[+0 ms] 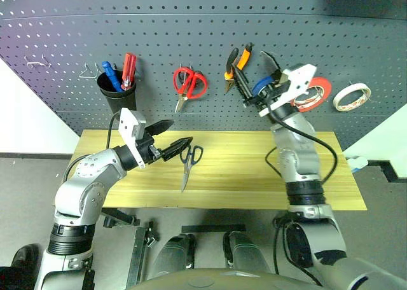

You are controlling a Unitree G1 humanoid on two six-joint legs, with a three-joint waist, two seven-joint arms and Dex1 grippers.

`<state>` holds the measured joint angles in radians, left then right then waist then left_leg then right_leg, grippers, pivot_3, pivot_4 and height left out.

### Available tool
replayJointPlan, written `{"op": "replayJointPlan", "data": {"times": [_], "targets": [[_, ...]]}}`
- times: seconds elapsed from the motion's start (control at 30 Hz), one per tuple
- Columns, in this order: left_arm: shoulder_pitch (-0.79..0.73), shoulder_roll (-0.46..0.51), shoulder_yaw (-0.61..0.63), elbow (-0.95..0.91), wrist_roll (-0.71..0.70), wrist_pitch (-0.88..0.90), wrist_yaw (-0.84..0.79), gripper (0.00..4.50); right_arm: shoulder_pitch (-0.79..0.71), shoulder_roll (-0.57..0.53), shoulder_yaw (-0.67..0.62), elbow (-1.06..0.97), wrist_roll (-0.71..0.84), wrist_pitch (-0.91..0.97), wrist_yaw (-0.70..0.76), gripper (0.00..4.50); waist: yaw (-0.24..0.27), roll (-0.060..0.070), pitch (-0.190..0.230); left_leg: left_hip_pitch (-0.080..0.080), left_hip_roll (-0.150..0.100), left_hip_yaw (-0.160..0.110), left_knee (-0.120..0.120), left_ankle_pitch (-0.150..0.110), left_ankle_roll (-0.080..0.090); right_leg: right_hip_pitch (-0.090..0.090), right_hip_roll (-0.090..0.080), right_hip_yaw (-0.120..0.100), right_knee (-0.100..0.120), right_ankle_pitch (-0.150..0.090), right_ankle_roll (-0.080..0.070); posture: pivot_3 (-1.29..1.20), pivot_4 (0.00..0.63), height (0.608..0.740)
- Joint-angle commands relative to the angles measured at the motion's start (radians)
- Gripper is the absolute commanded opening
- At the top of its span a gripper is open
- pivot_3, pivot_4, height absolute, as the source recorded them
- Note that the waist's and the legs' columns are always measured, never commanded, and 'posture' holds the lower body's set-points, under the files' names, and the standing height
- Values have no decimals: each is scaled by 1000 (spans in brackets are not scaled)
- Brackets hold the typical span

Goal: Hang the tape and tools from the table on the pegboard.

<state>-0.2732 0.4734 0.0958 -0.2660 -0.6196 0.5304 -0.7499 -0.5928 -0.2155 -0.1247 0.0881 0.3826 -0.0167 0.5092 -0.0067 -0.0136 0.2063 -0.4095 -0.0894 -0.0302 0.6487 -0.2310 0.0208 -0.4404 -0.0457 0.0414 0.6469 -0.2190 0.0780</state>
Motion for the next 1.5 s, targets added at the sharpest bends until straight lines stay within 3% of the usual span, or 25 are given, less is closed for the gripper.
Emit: {"op": "replayJointPlan", "data": {"times": [0.03,0.17,0.37,0.57,0.8,0.97,1.27,1.5], "targets": [[-2,11,22,2,9,-29,-3,4500,52,-95,-40,-195,135,162,63,4474,-2,0,0,0,0,0,0,0,0,0,0,0,0,0,0,32,132,740],[23,12,5,19,70,-49,35,4500,151,-257,-48,-332,218,309,171,4474,-7,0,0,0,0,0,0,0,0,0,0,0,-1,0,0,8,134,740],[50,-15,-21,33,204,-4,222,4500,269,-424,-49,-423,271,416,316,4474,-7,0,0,0,2,0,1,0,1,2,0,0,-2,0,0,-33,149,740],[60,-68,-60,32,293,86,378,4500,317,-518,-71,-443,283,447,402,4474,-8,-1,0,0,2,0,1,-2,5,8,-1,-1,-14,0,1,-63,162,740],[-3,-132,-83,39,284,416,496,4500,325,-523,-73,-459,282,463,393,4474,-8,-2,0,0,3,0,1,-3,7,9,-1,-2,-16,1,2,-96,189,740],[-84,-230,-78,94,321,539,610,4500,331,-513,-71,-475,293,488,375,4474,-10,-3,1,0,3,0,1,-4,7,10,-1,-2,-17,1,2,-110,215,740],[-169,-323,-128,242,383,684,688,4500,308,-504,-65,-463,293,514,351,4474,-13,-9,11,0,4,0,1,-4,7,9,-1,-2,-17,1,2,-105,250,740],[-262,-366,-188,396,450,645,707,4500,290,-505,-59,-451,290,528,354,4474,-10,-13,24,-1,4,0,1,-4,7,9,-2,-3,-18,1,2,-105,262,740]]}}
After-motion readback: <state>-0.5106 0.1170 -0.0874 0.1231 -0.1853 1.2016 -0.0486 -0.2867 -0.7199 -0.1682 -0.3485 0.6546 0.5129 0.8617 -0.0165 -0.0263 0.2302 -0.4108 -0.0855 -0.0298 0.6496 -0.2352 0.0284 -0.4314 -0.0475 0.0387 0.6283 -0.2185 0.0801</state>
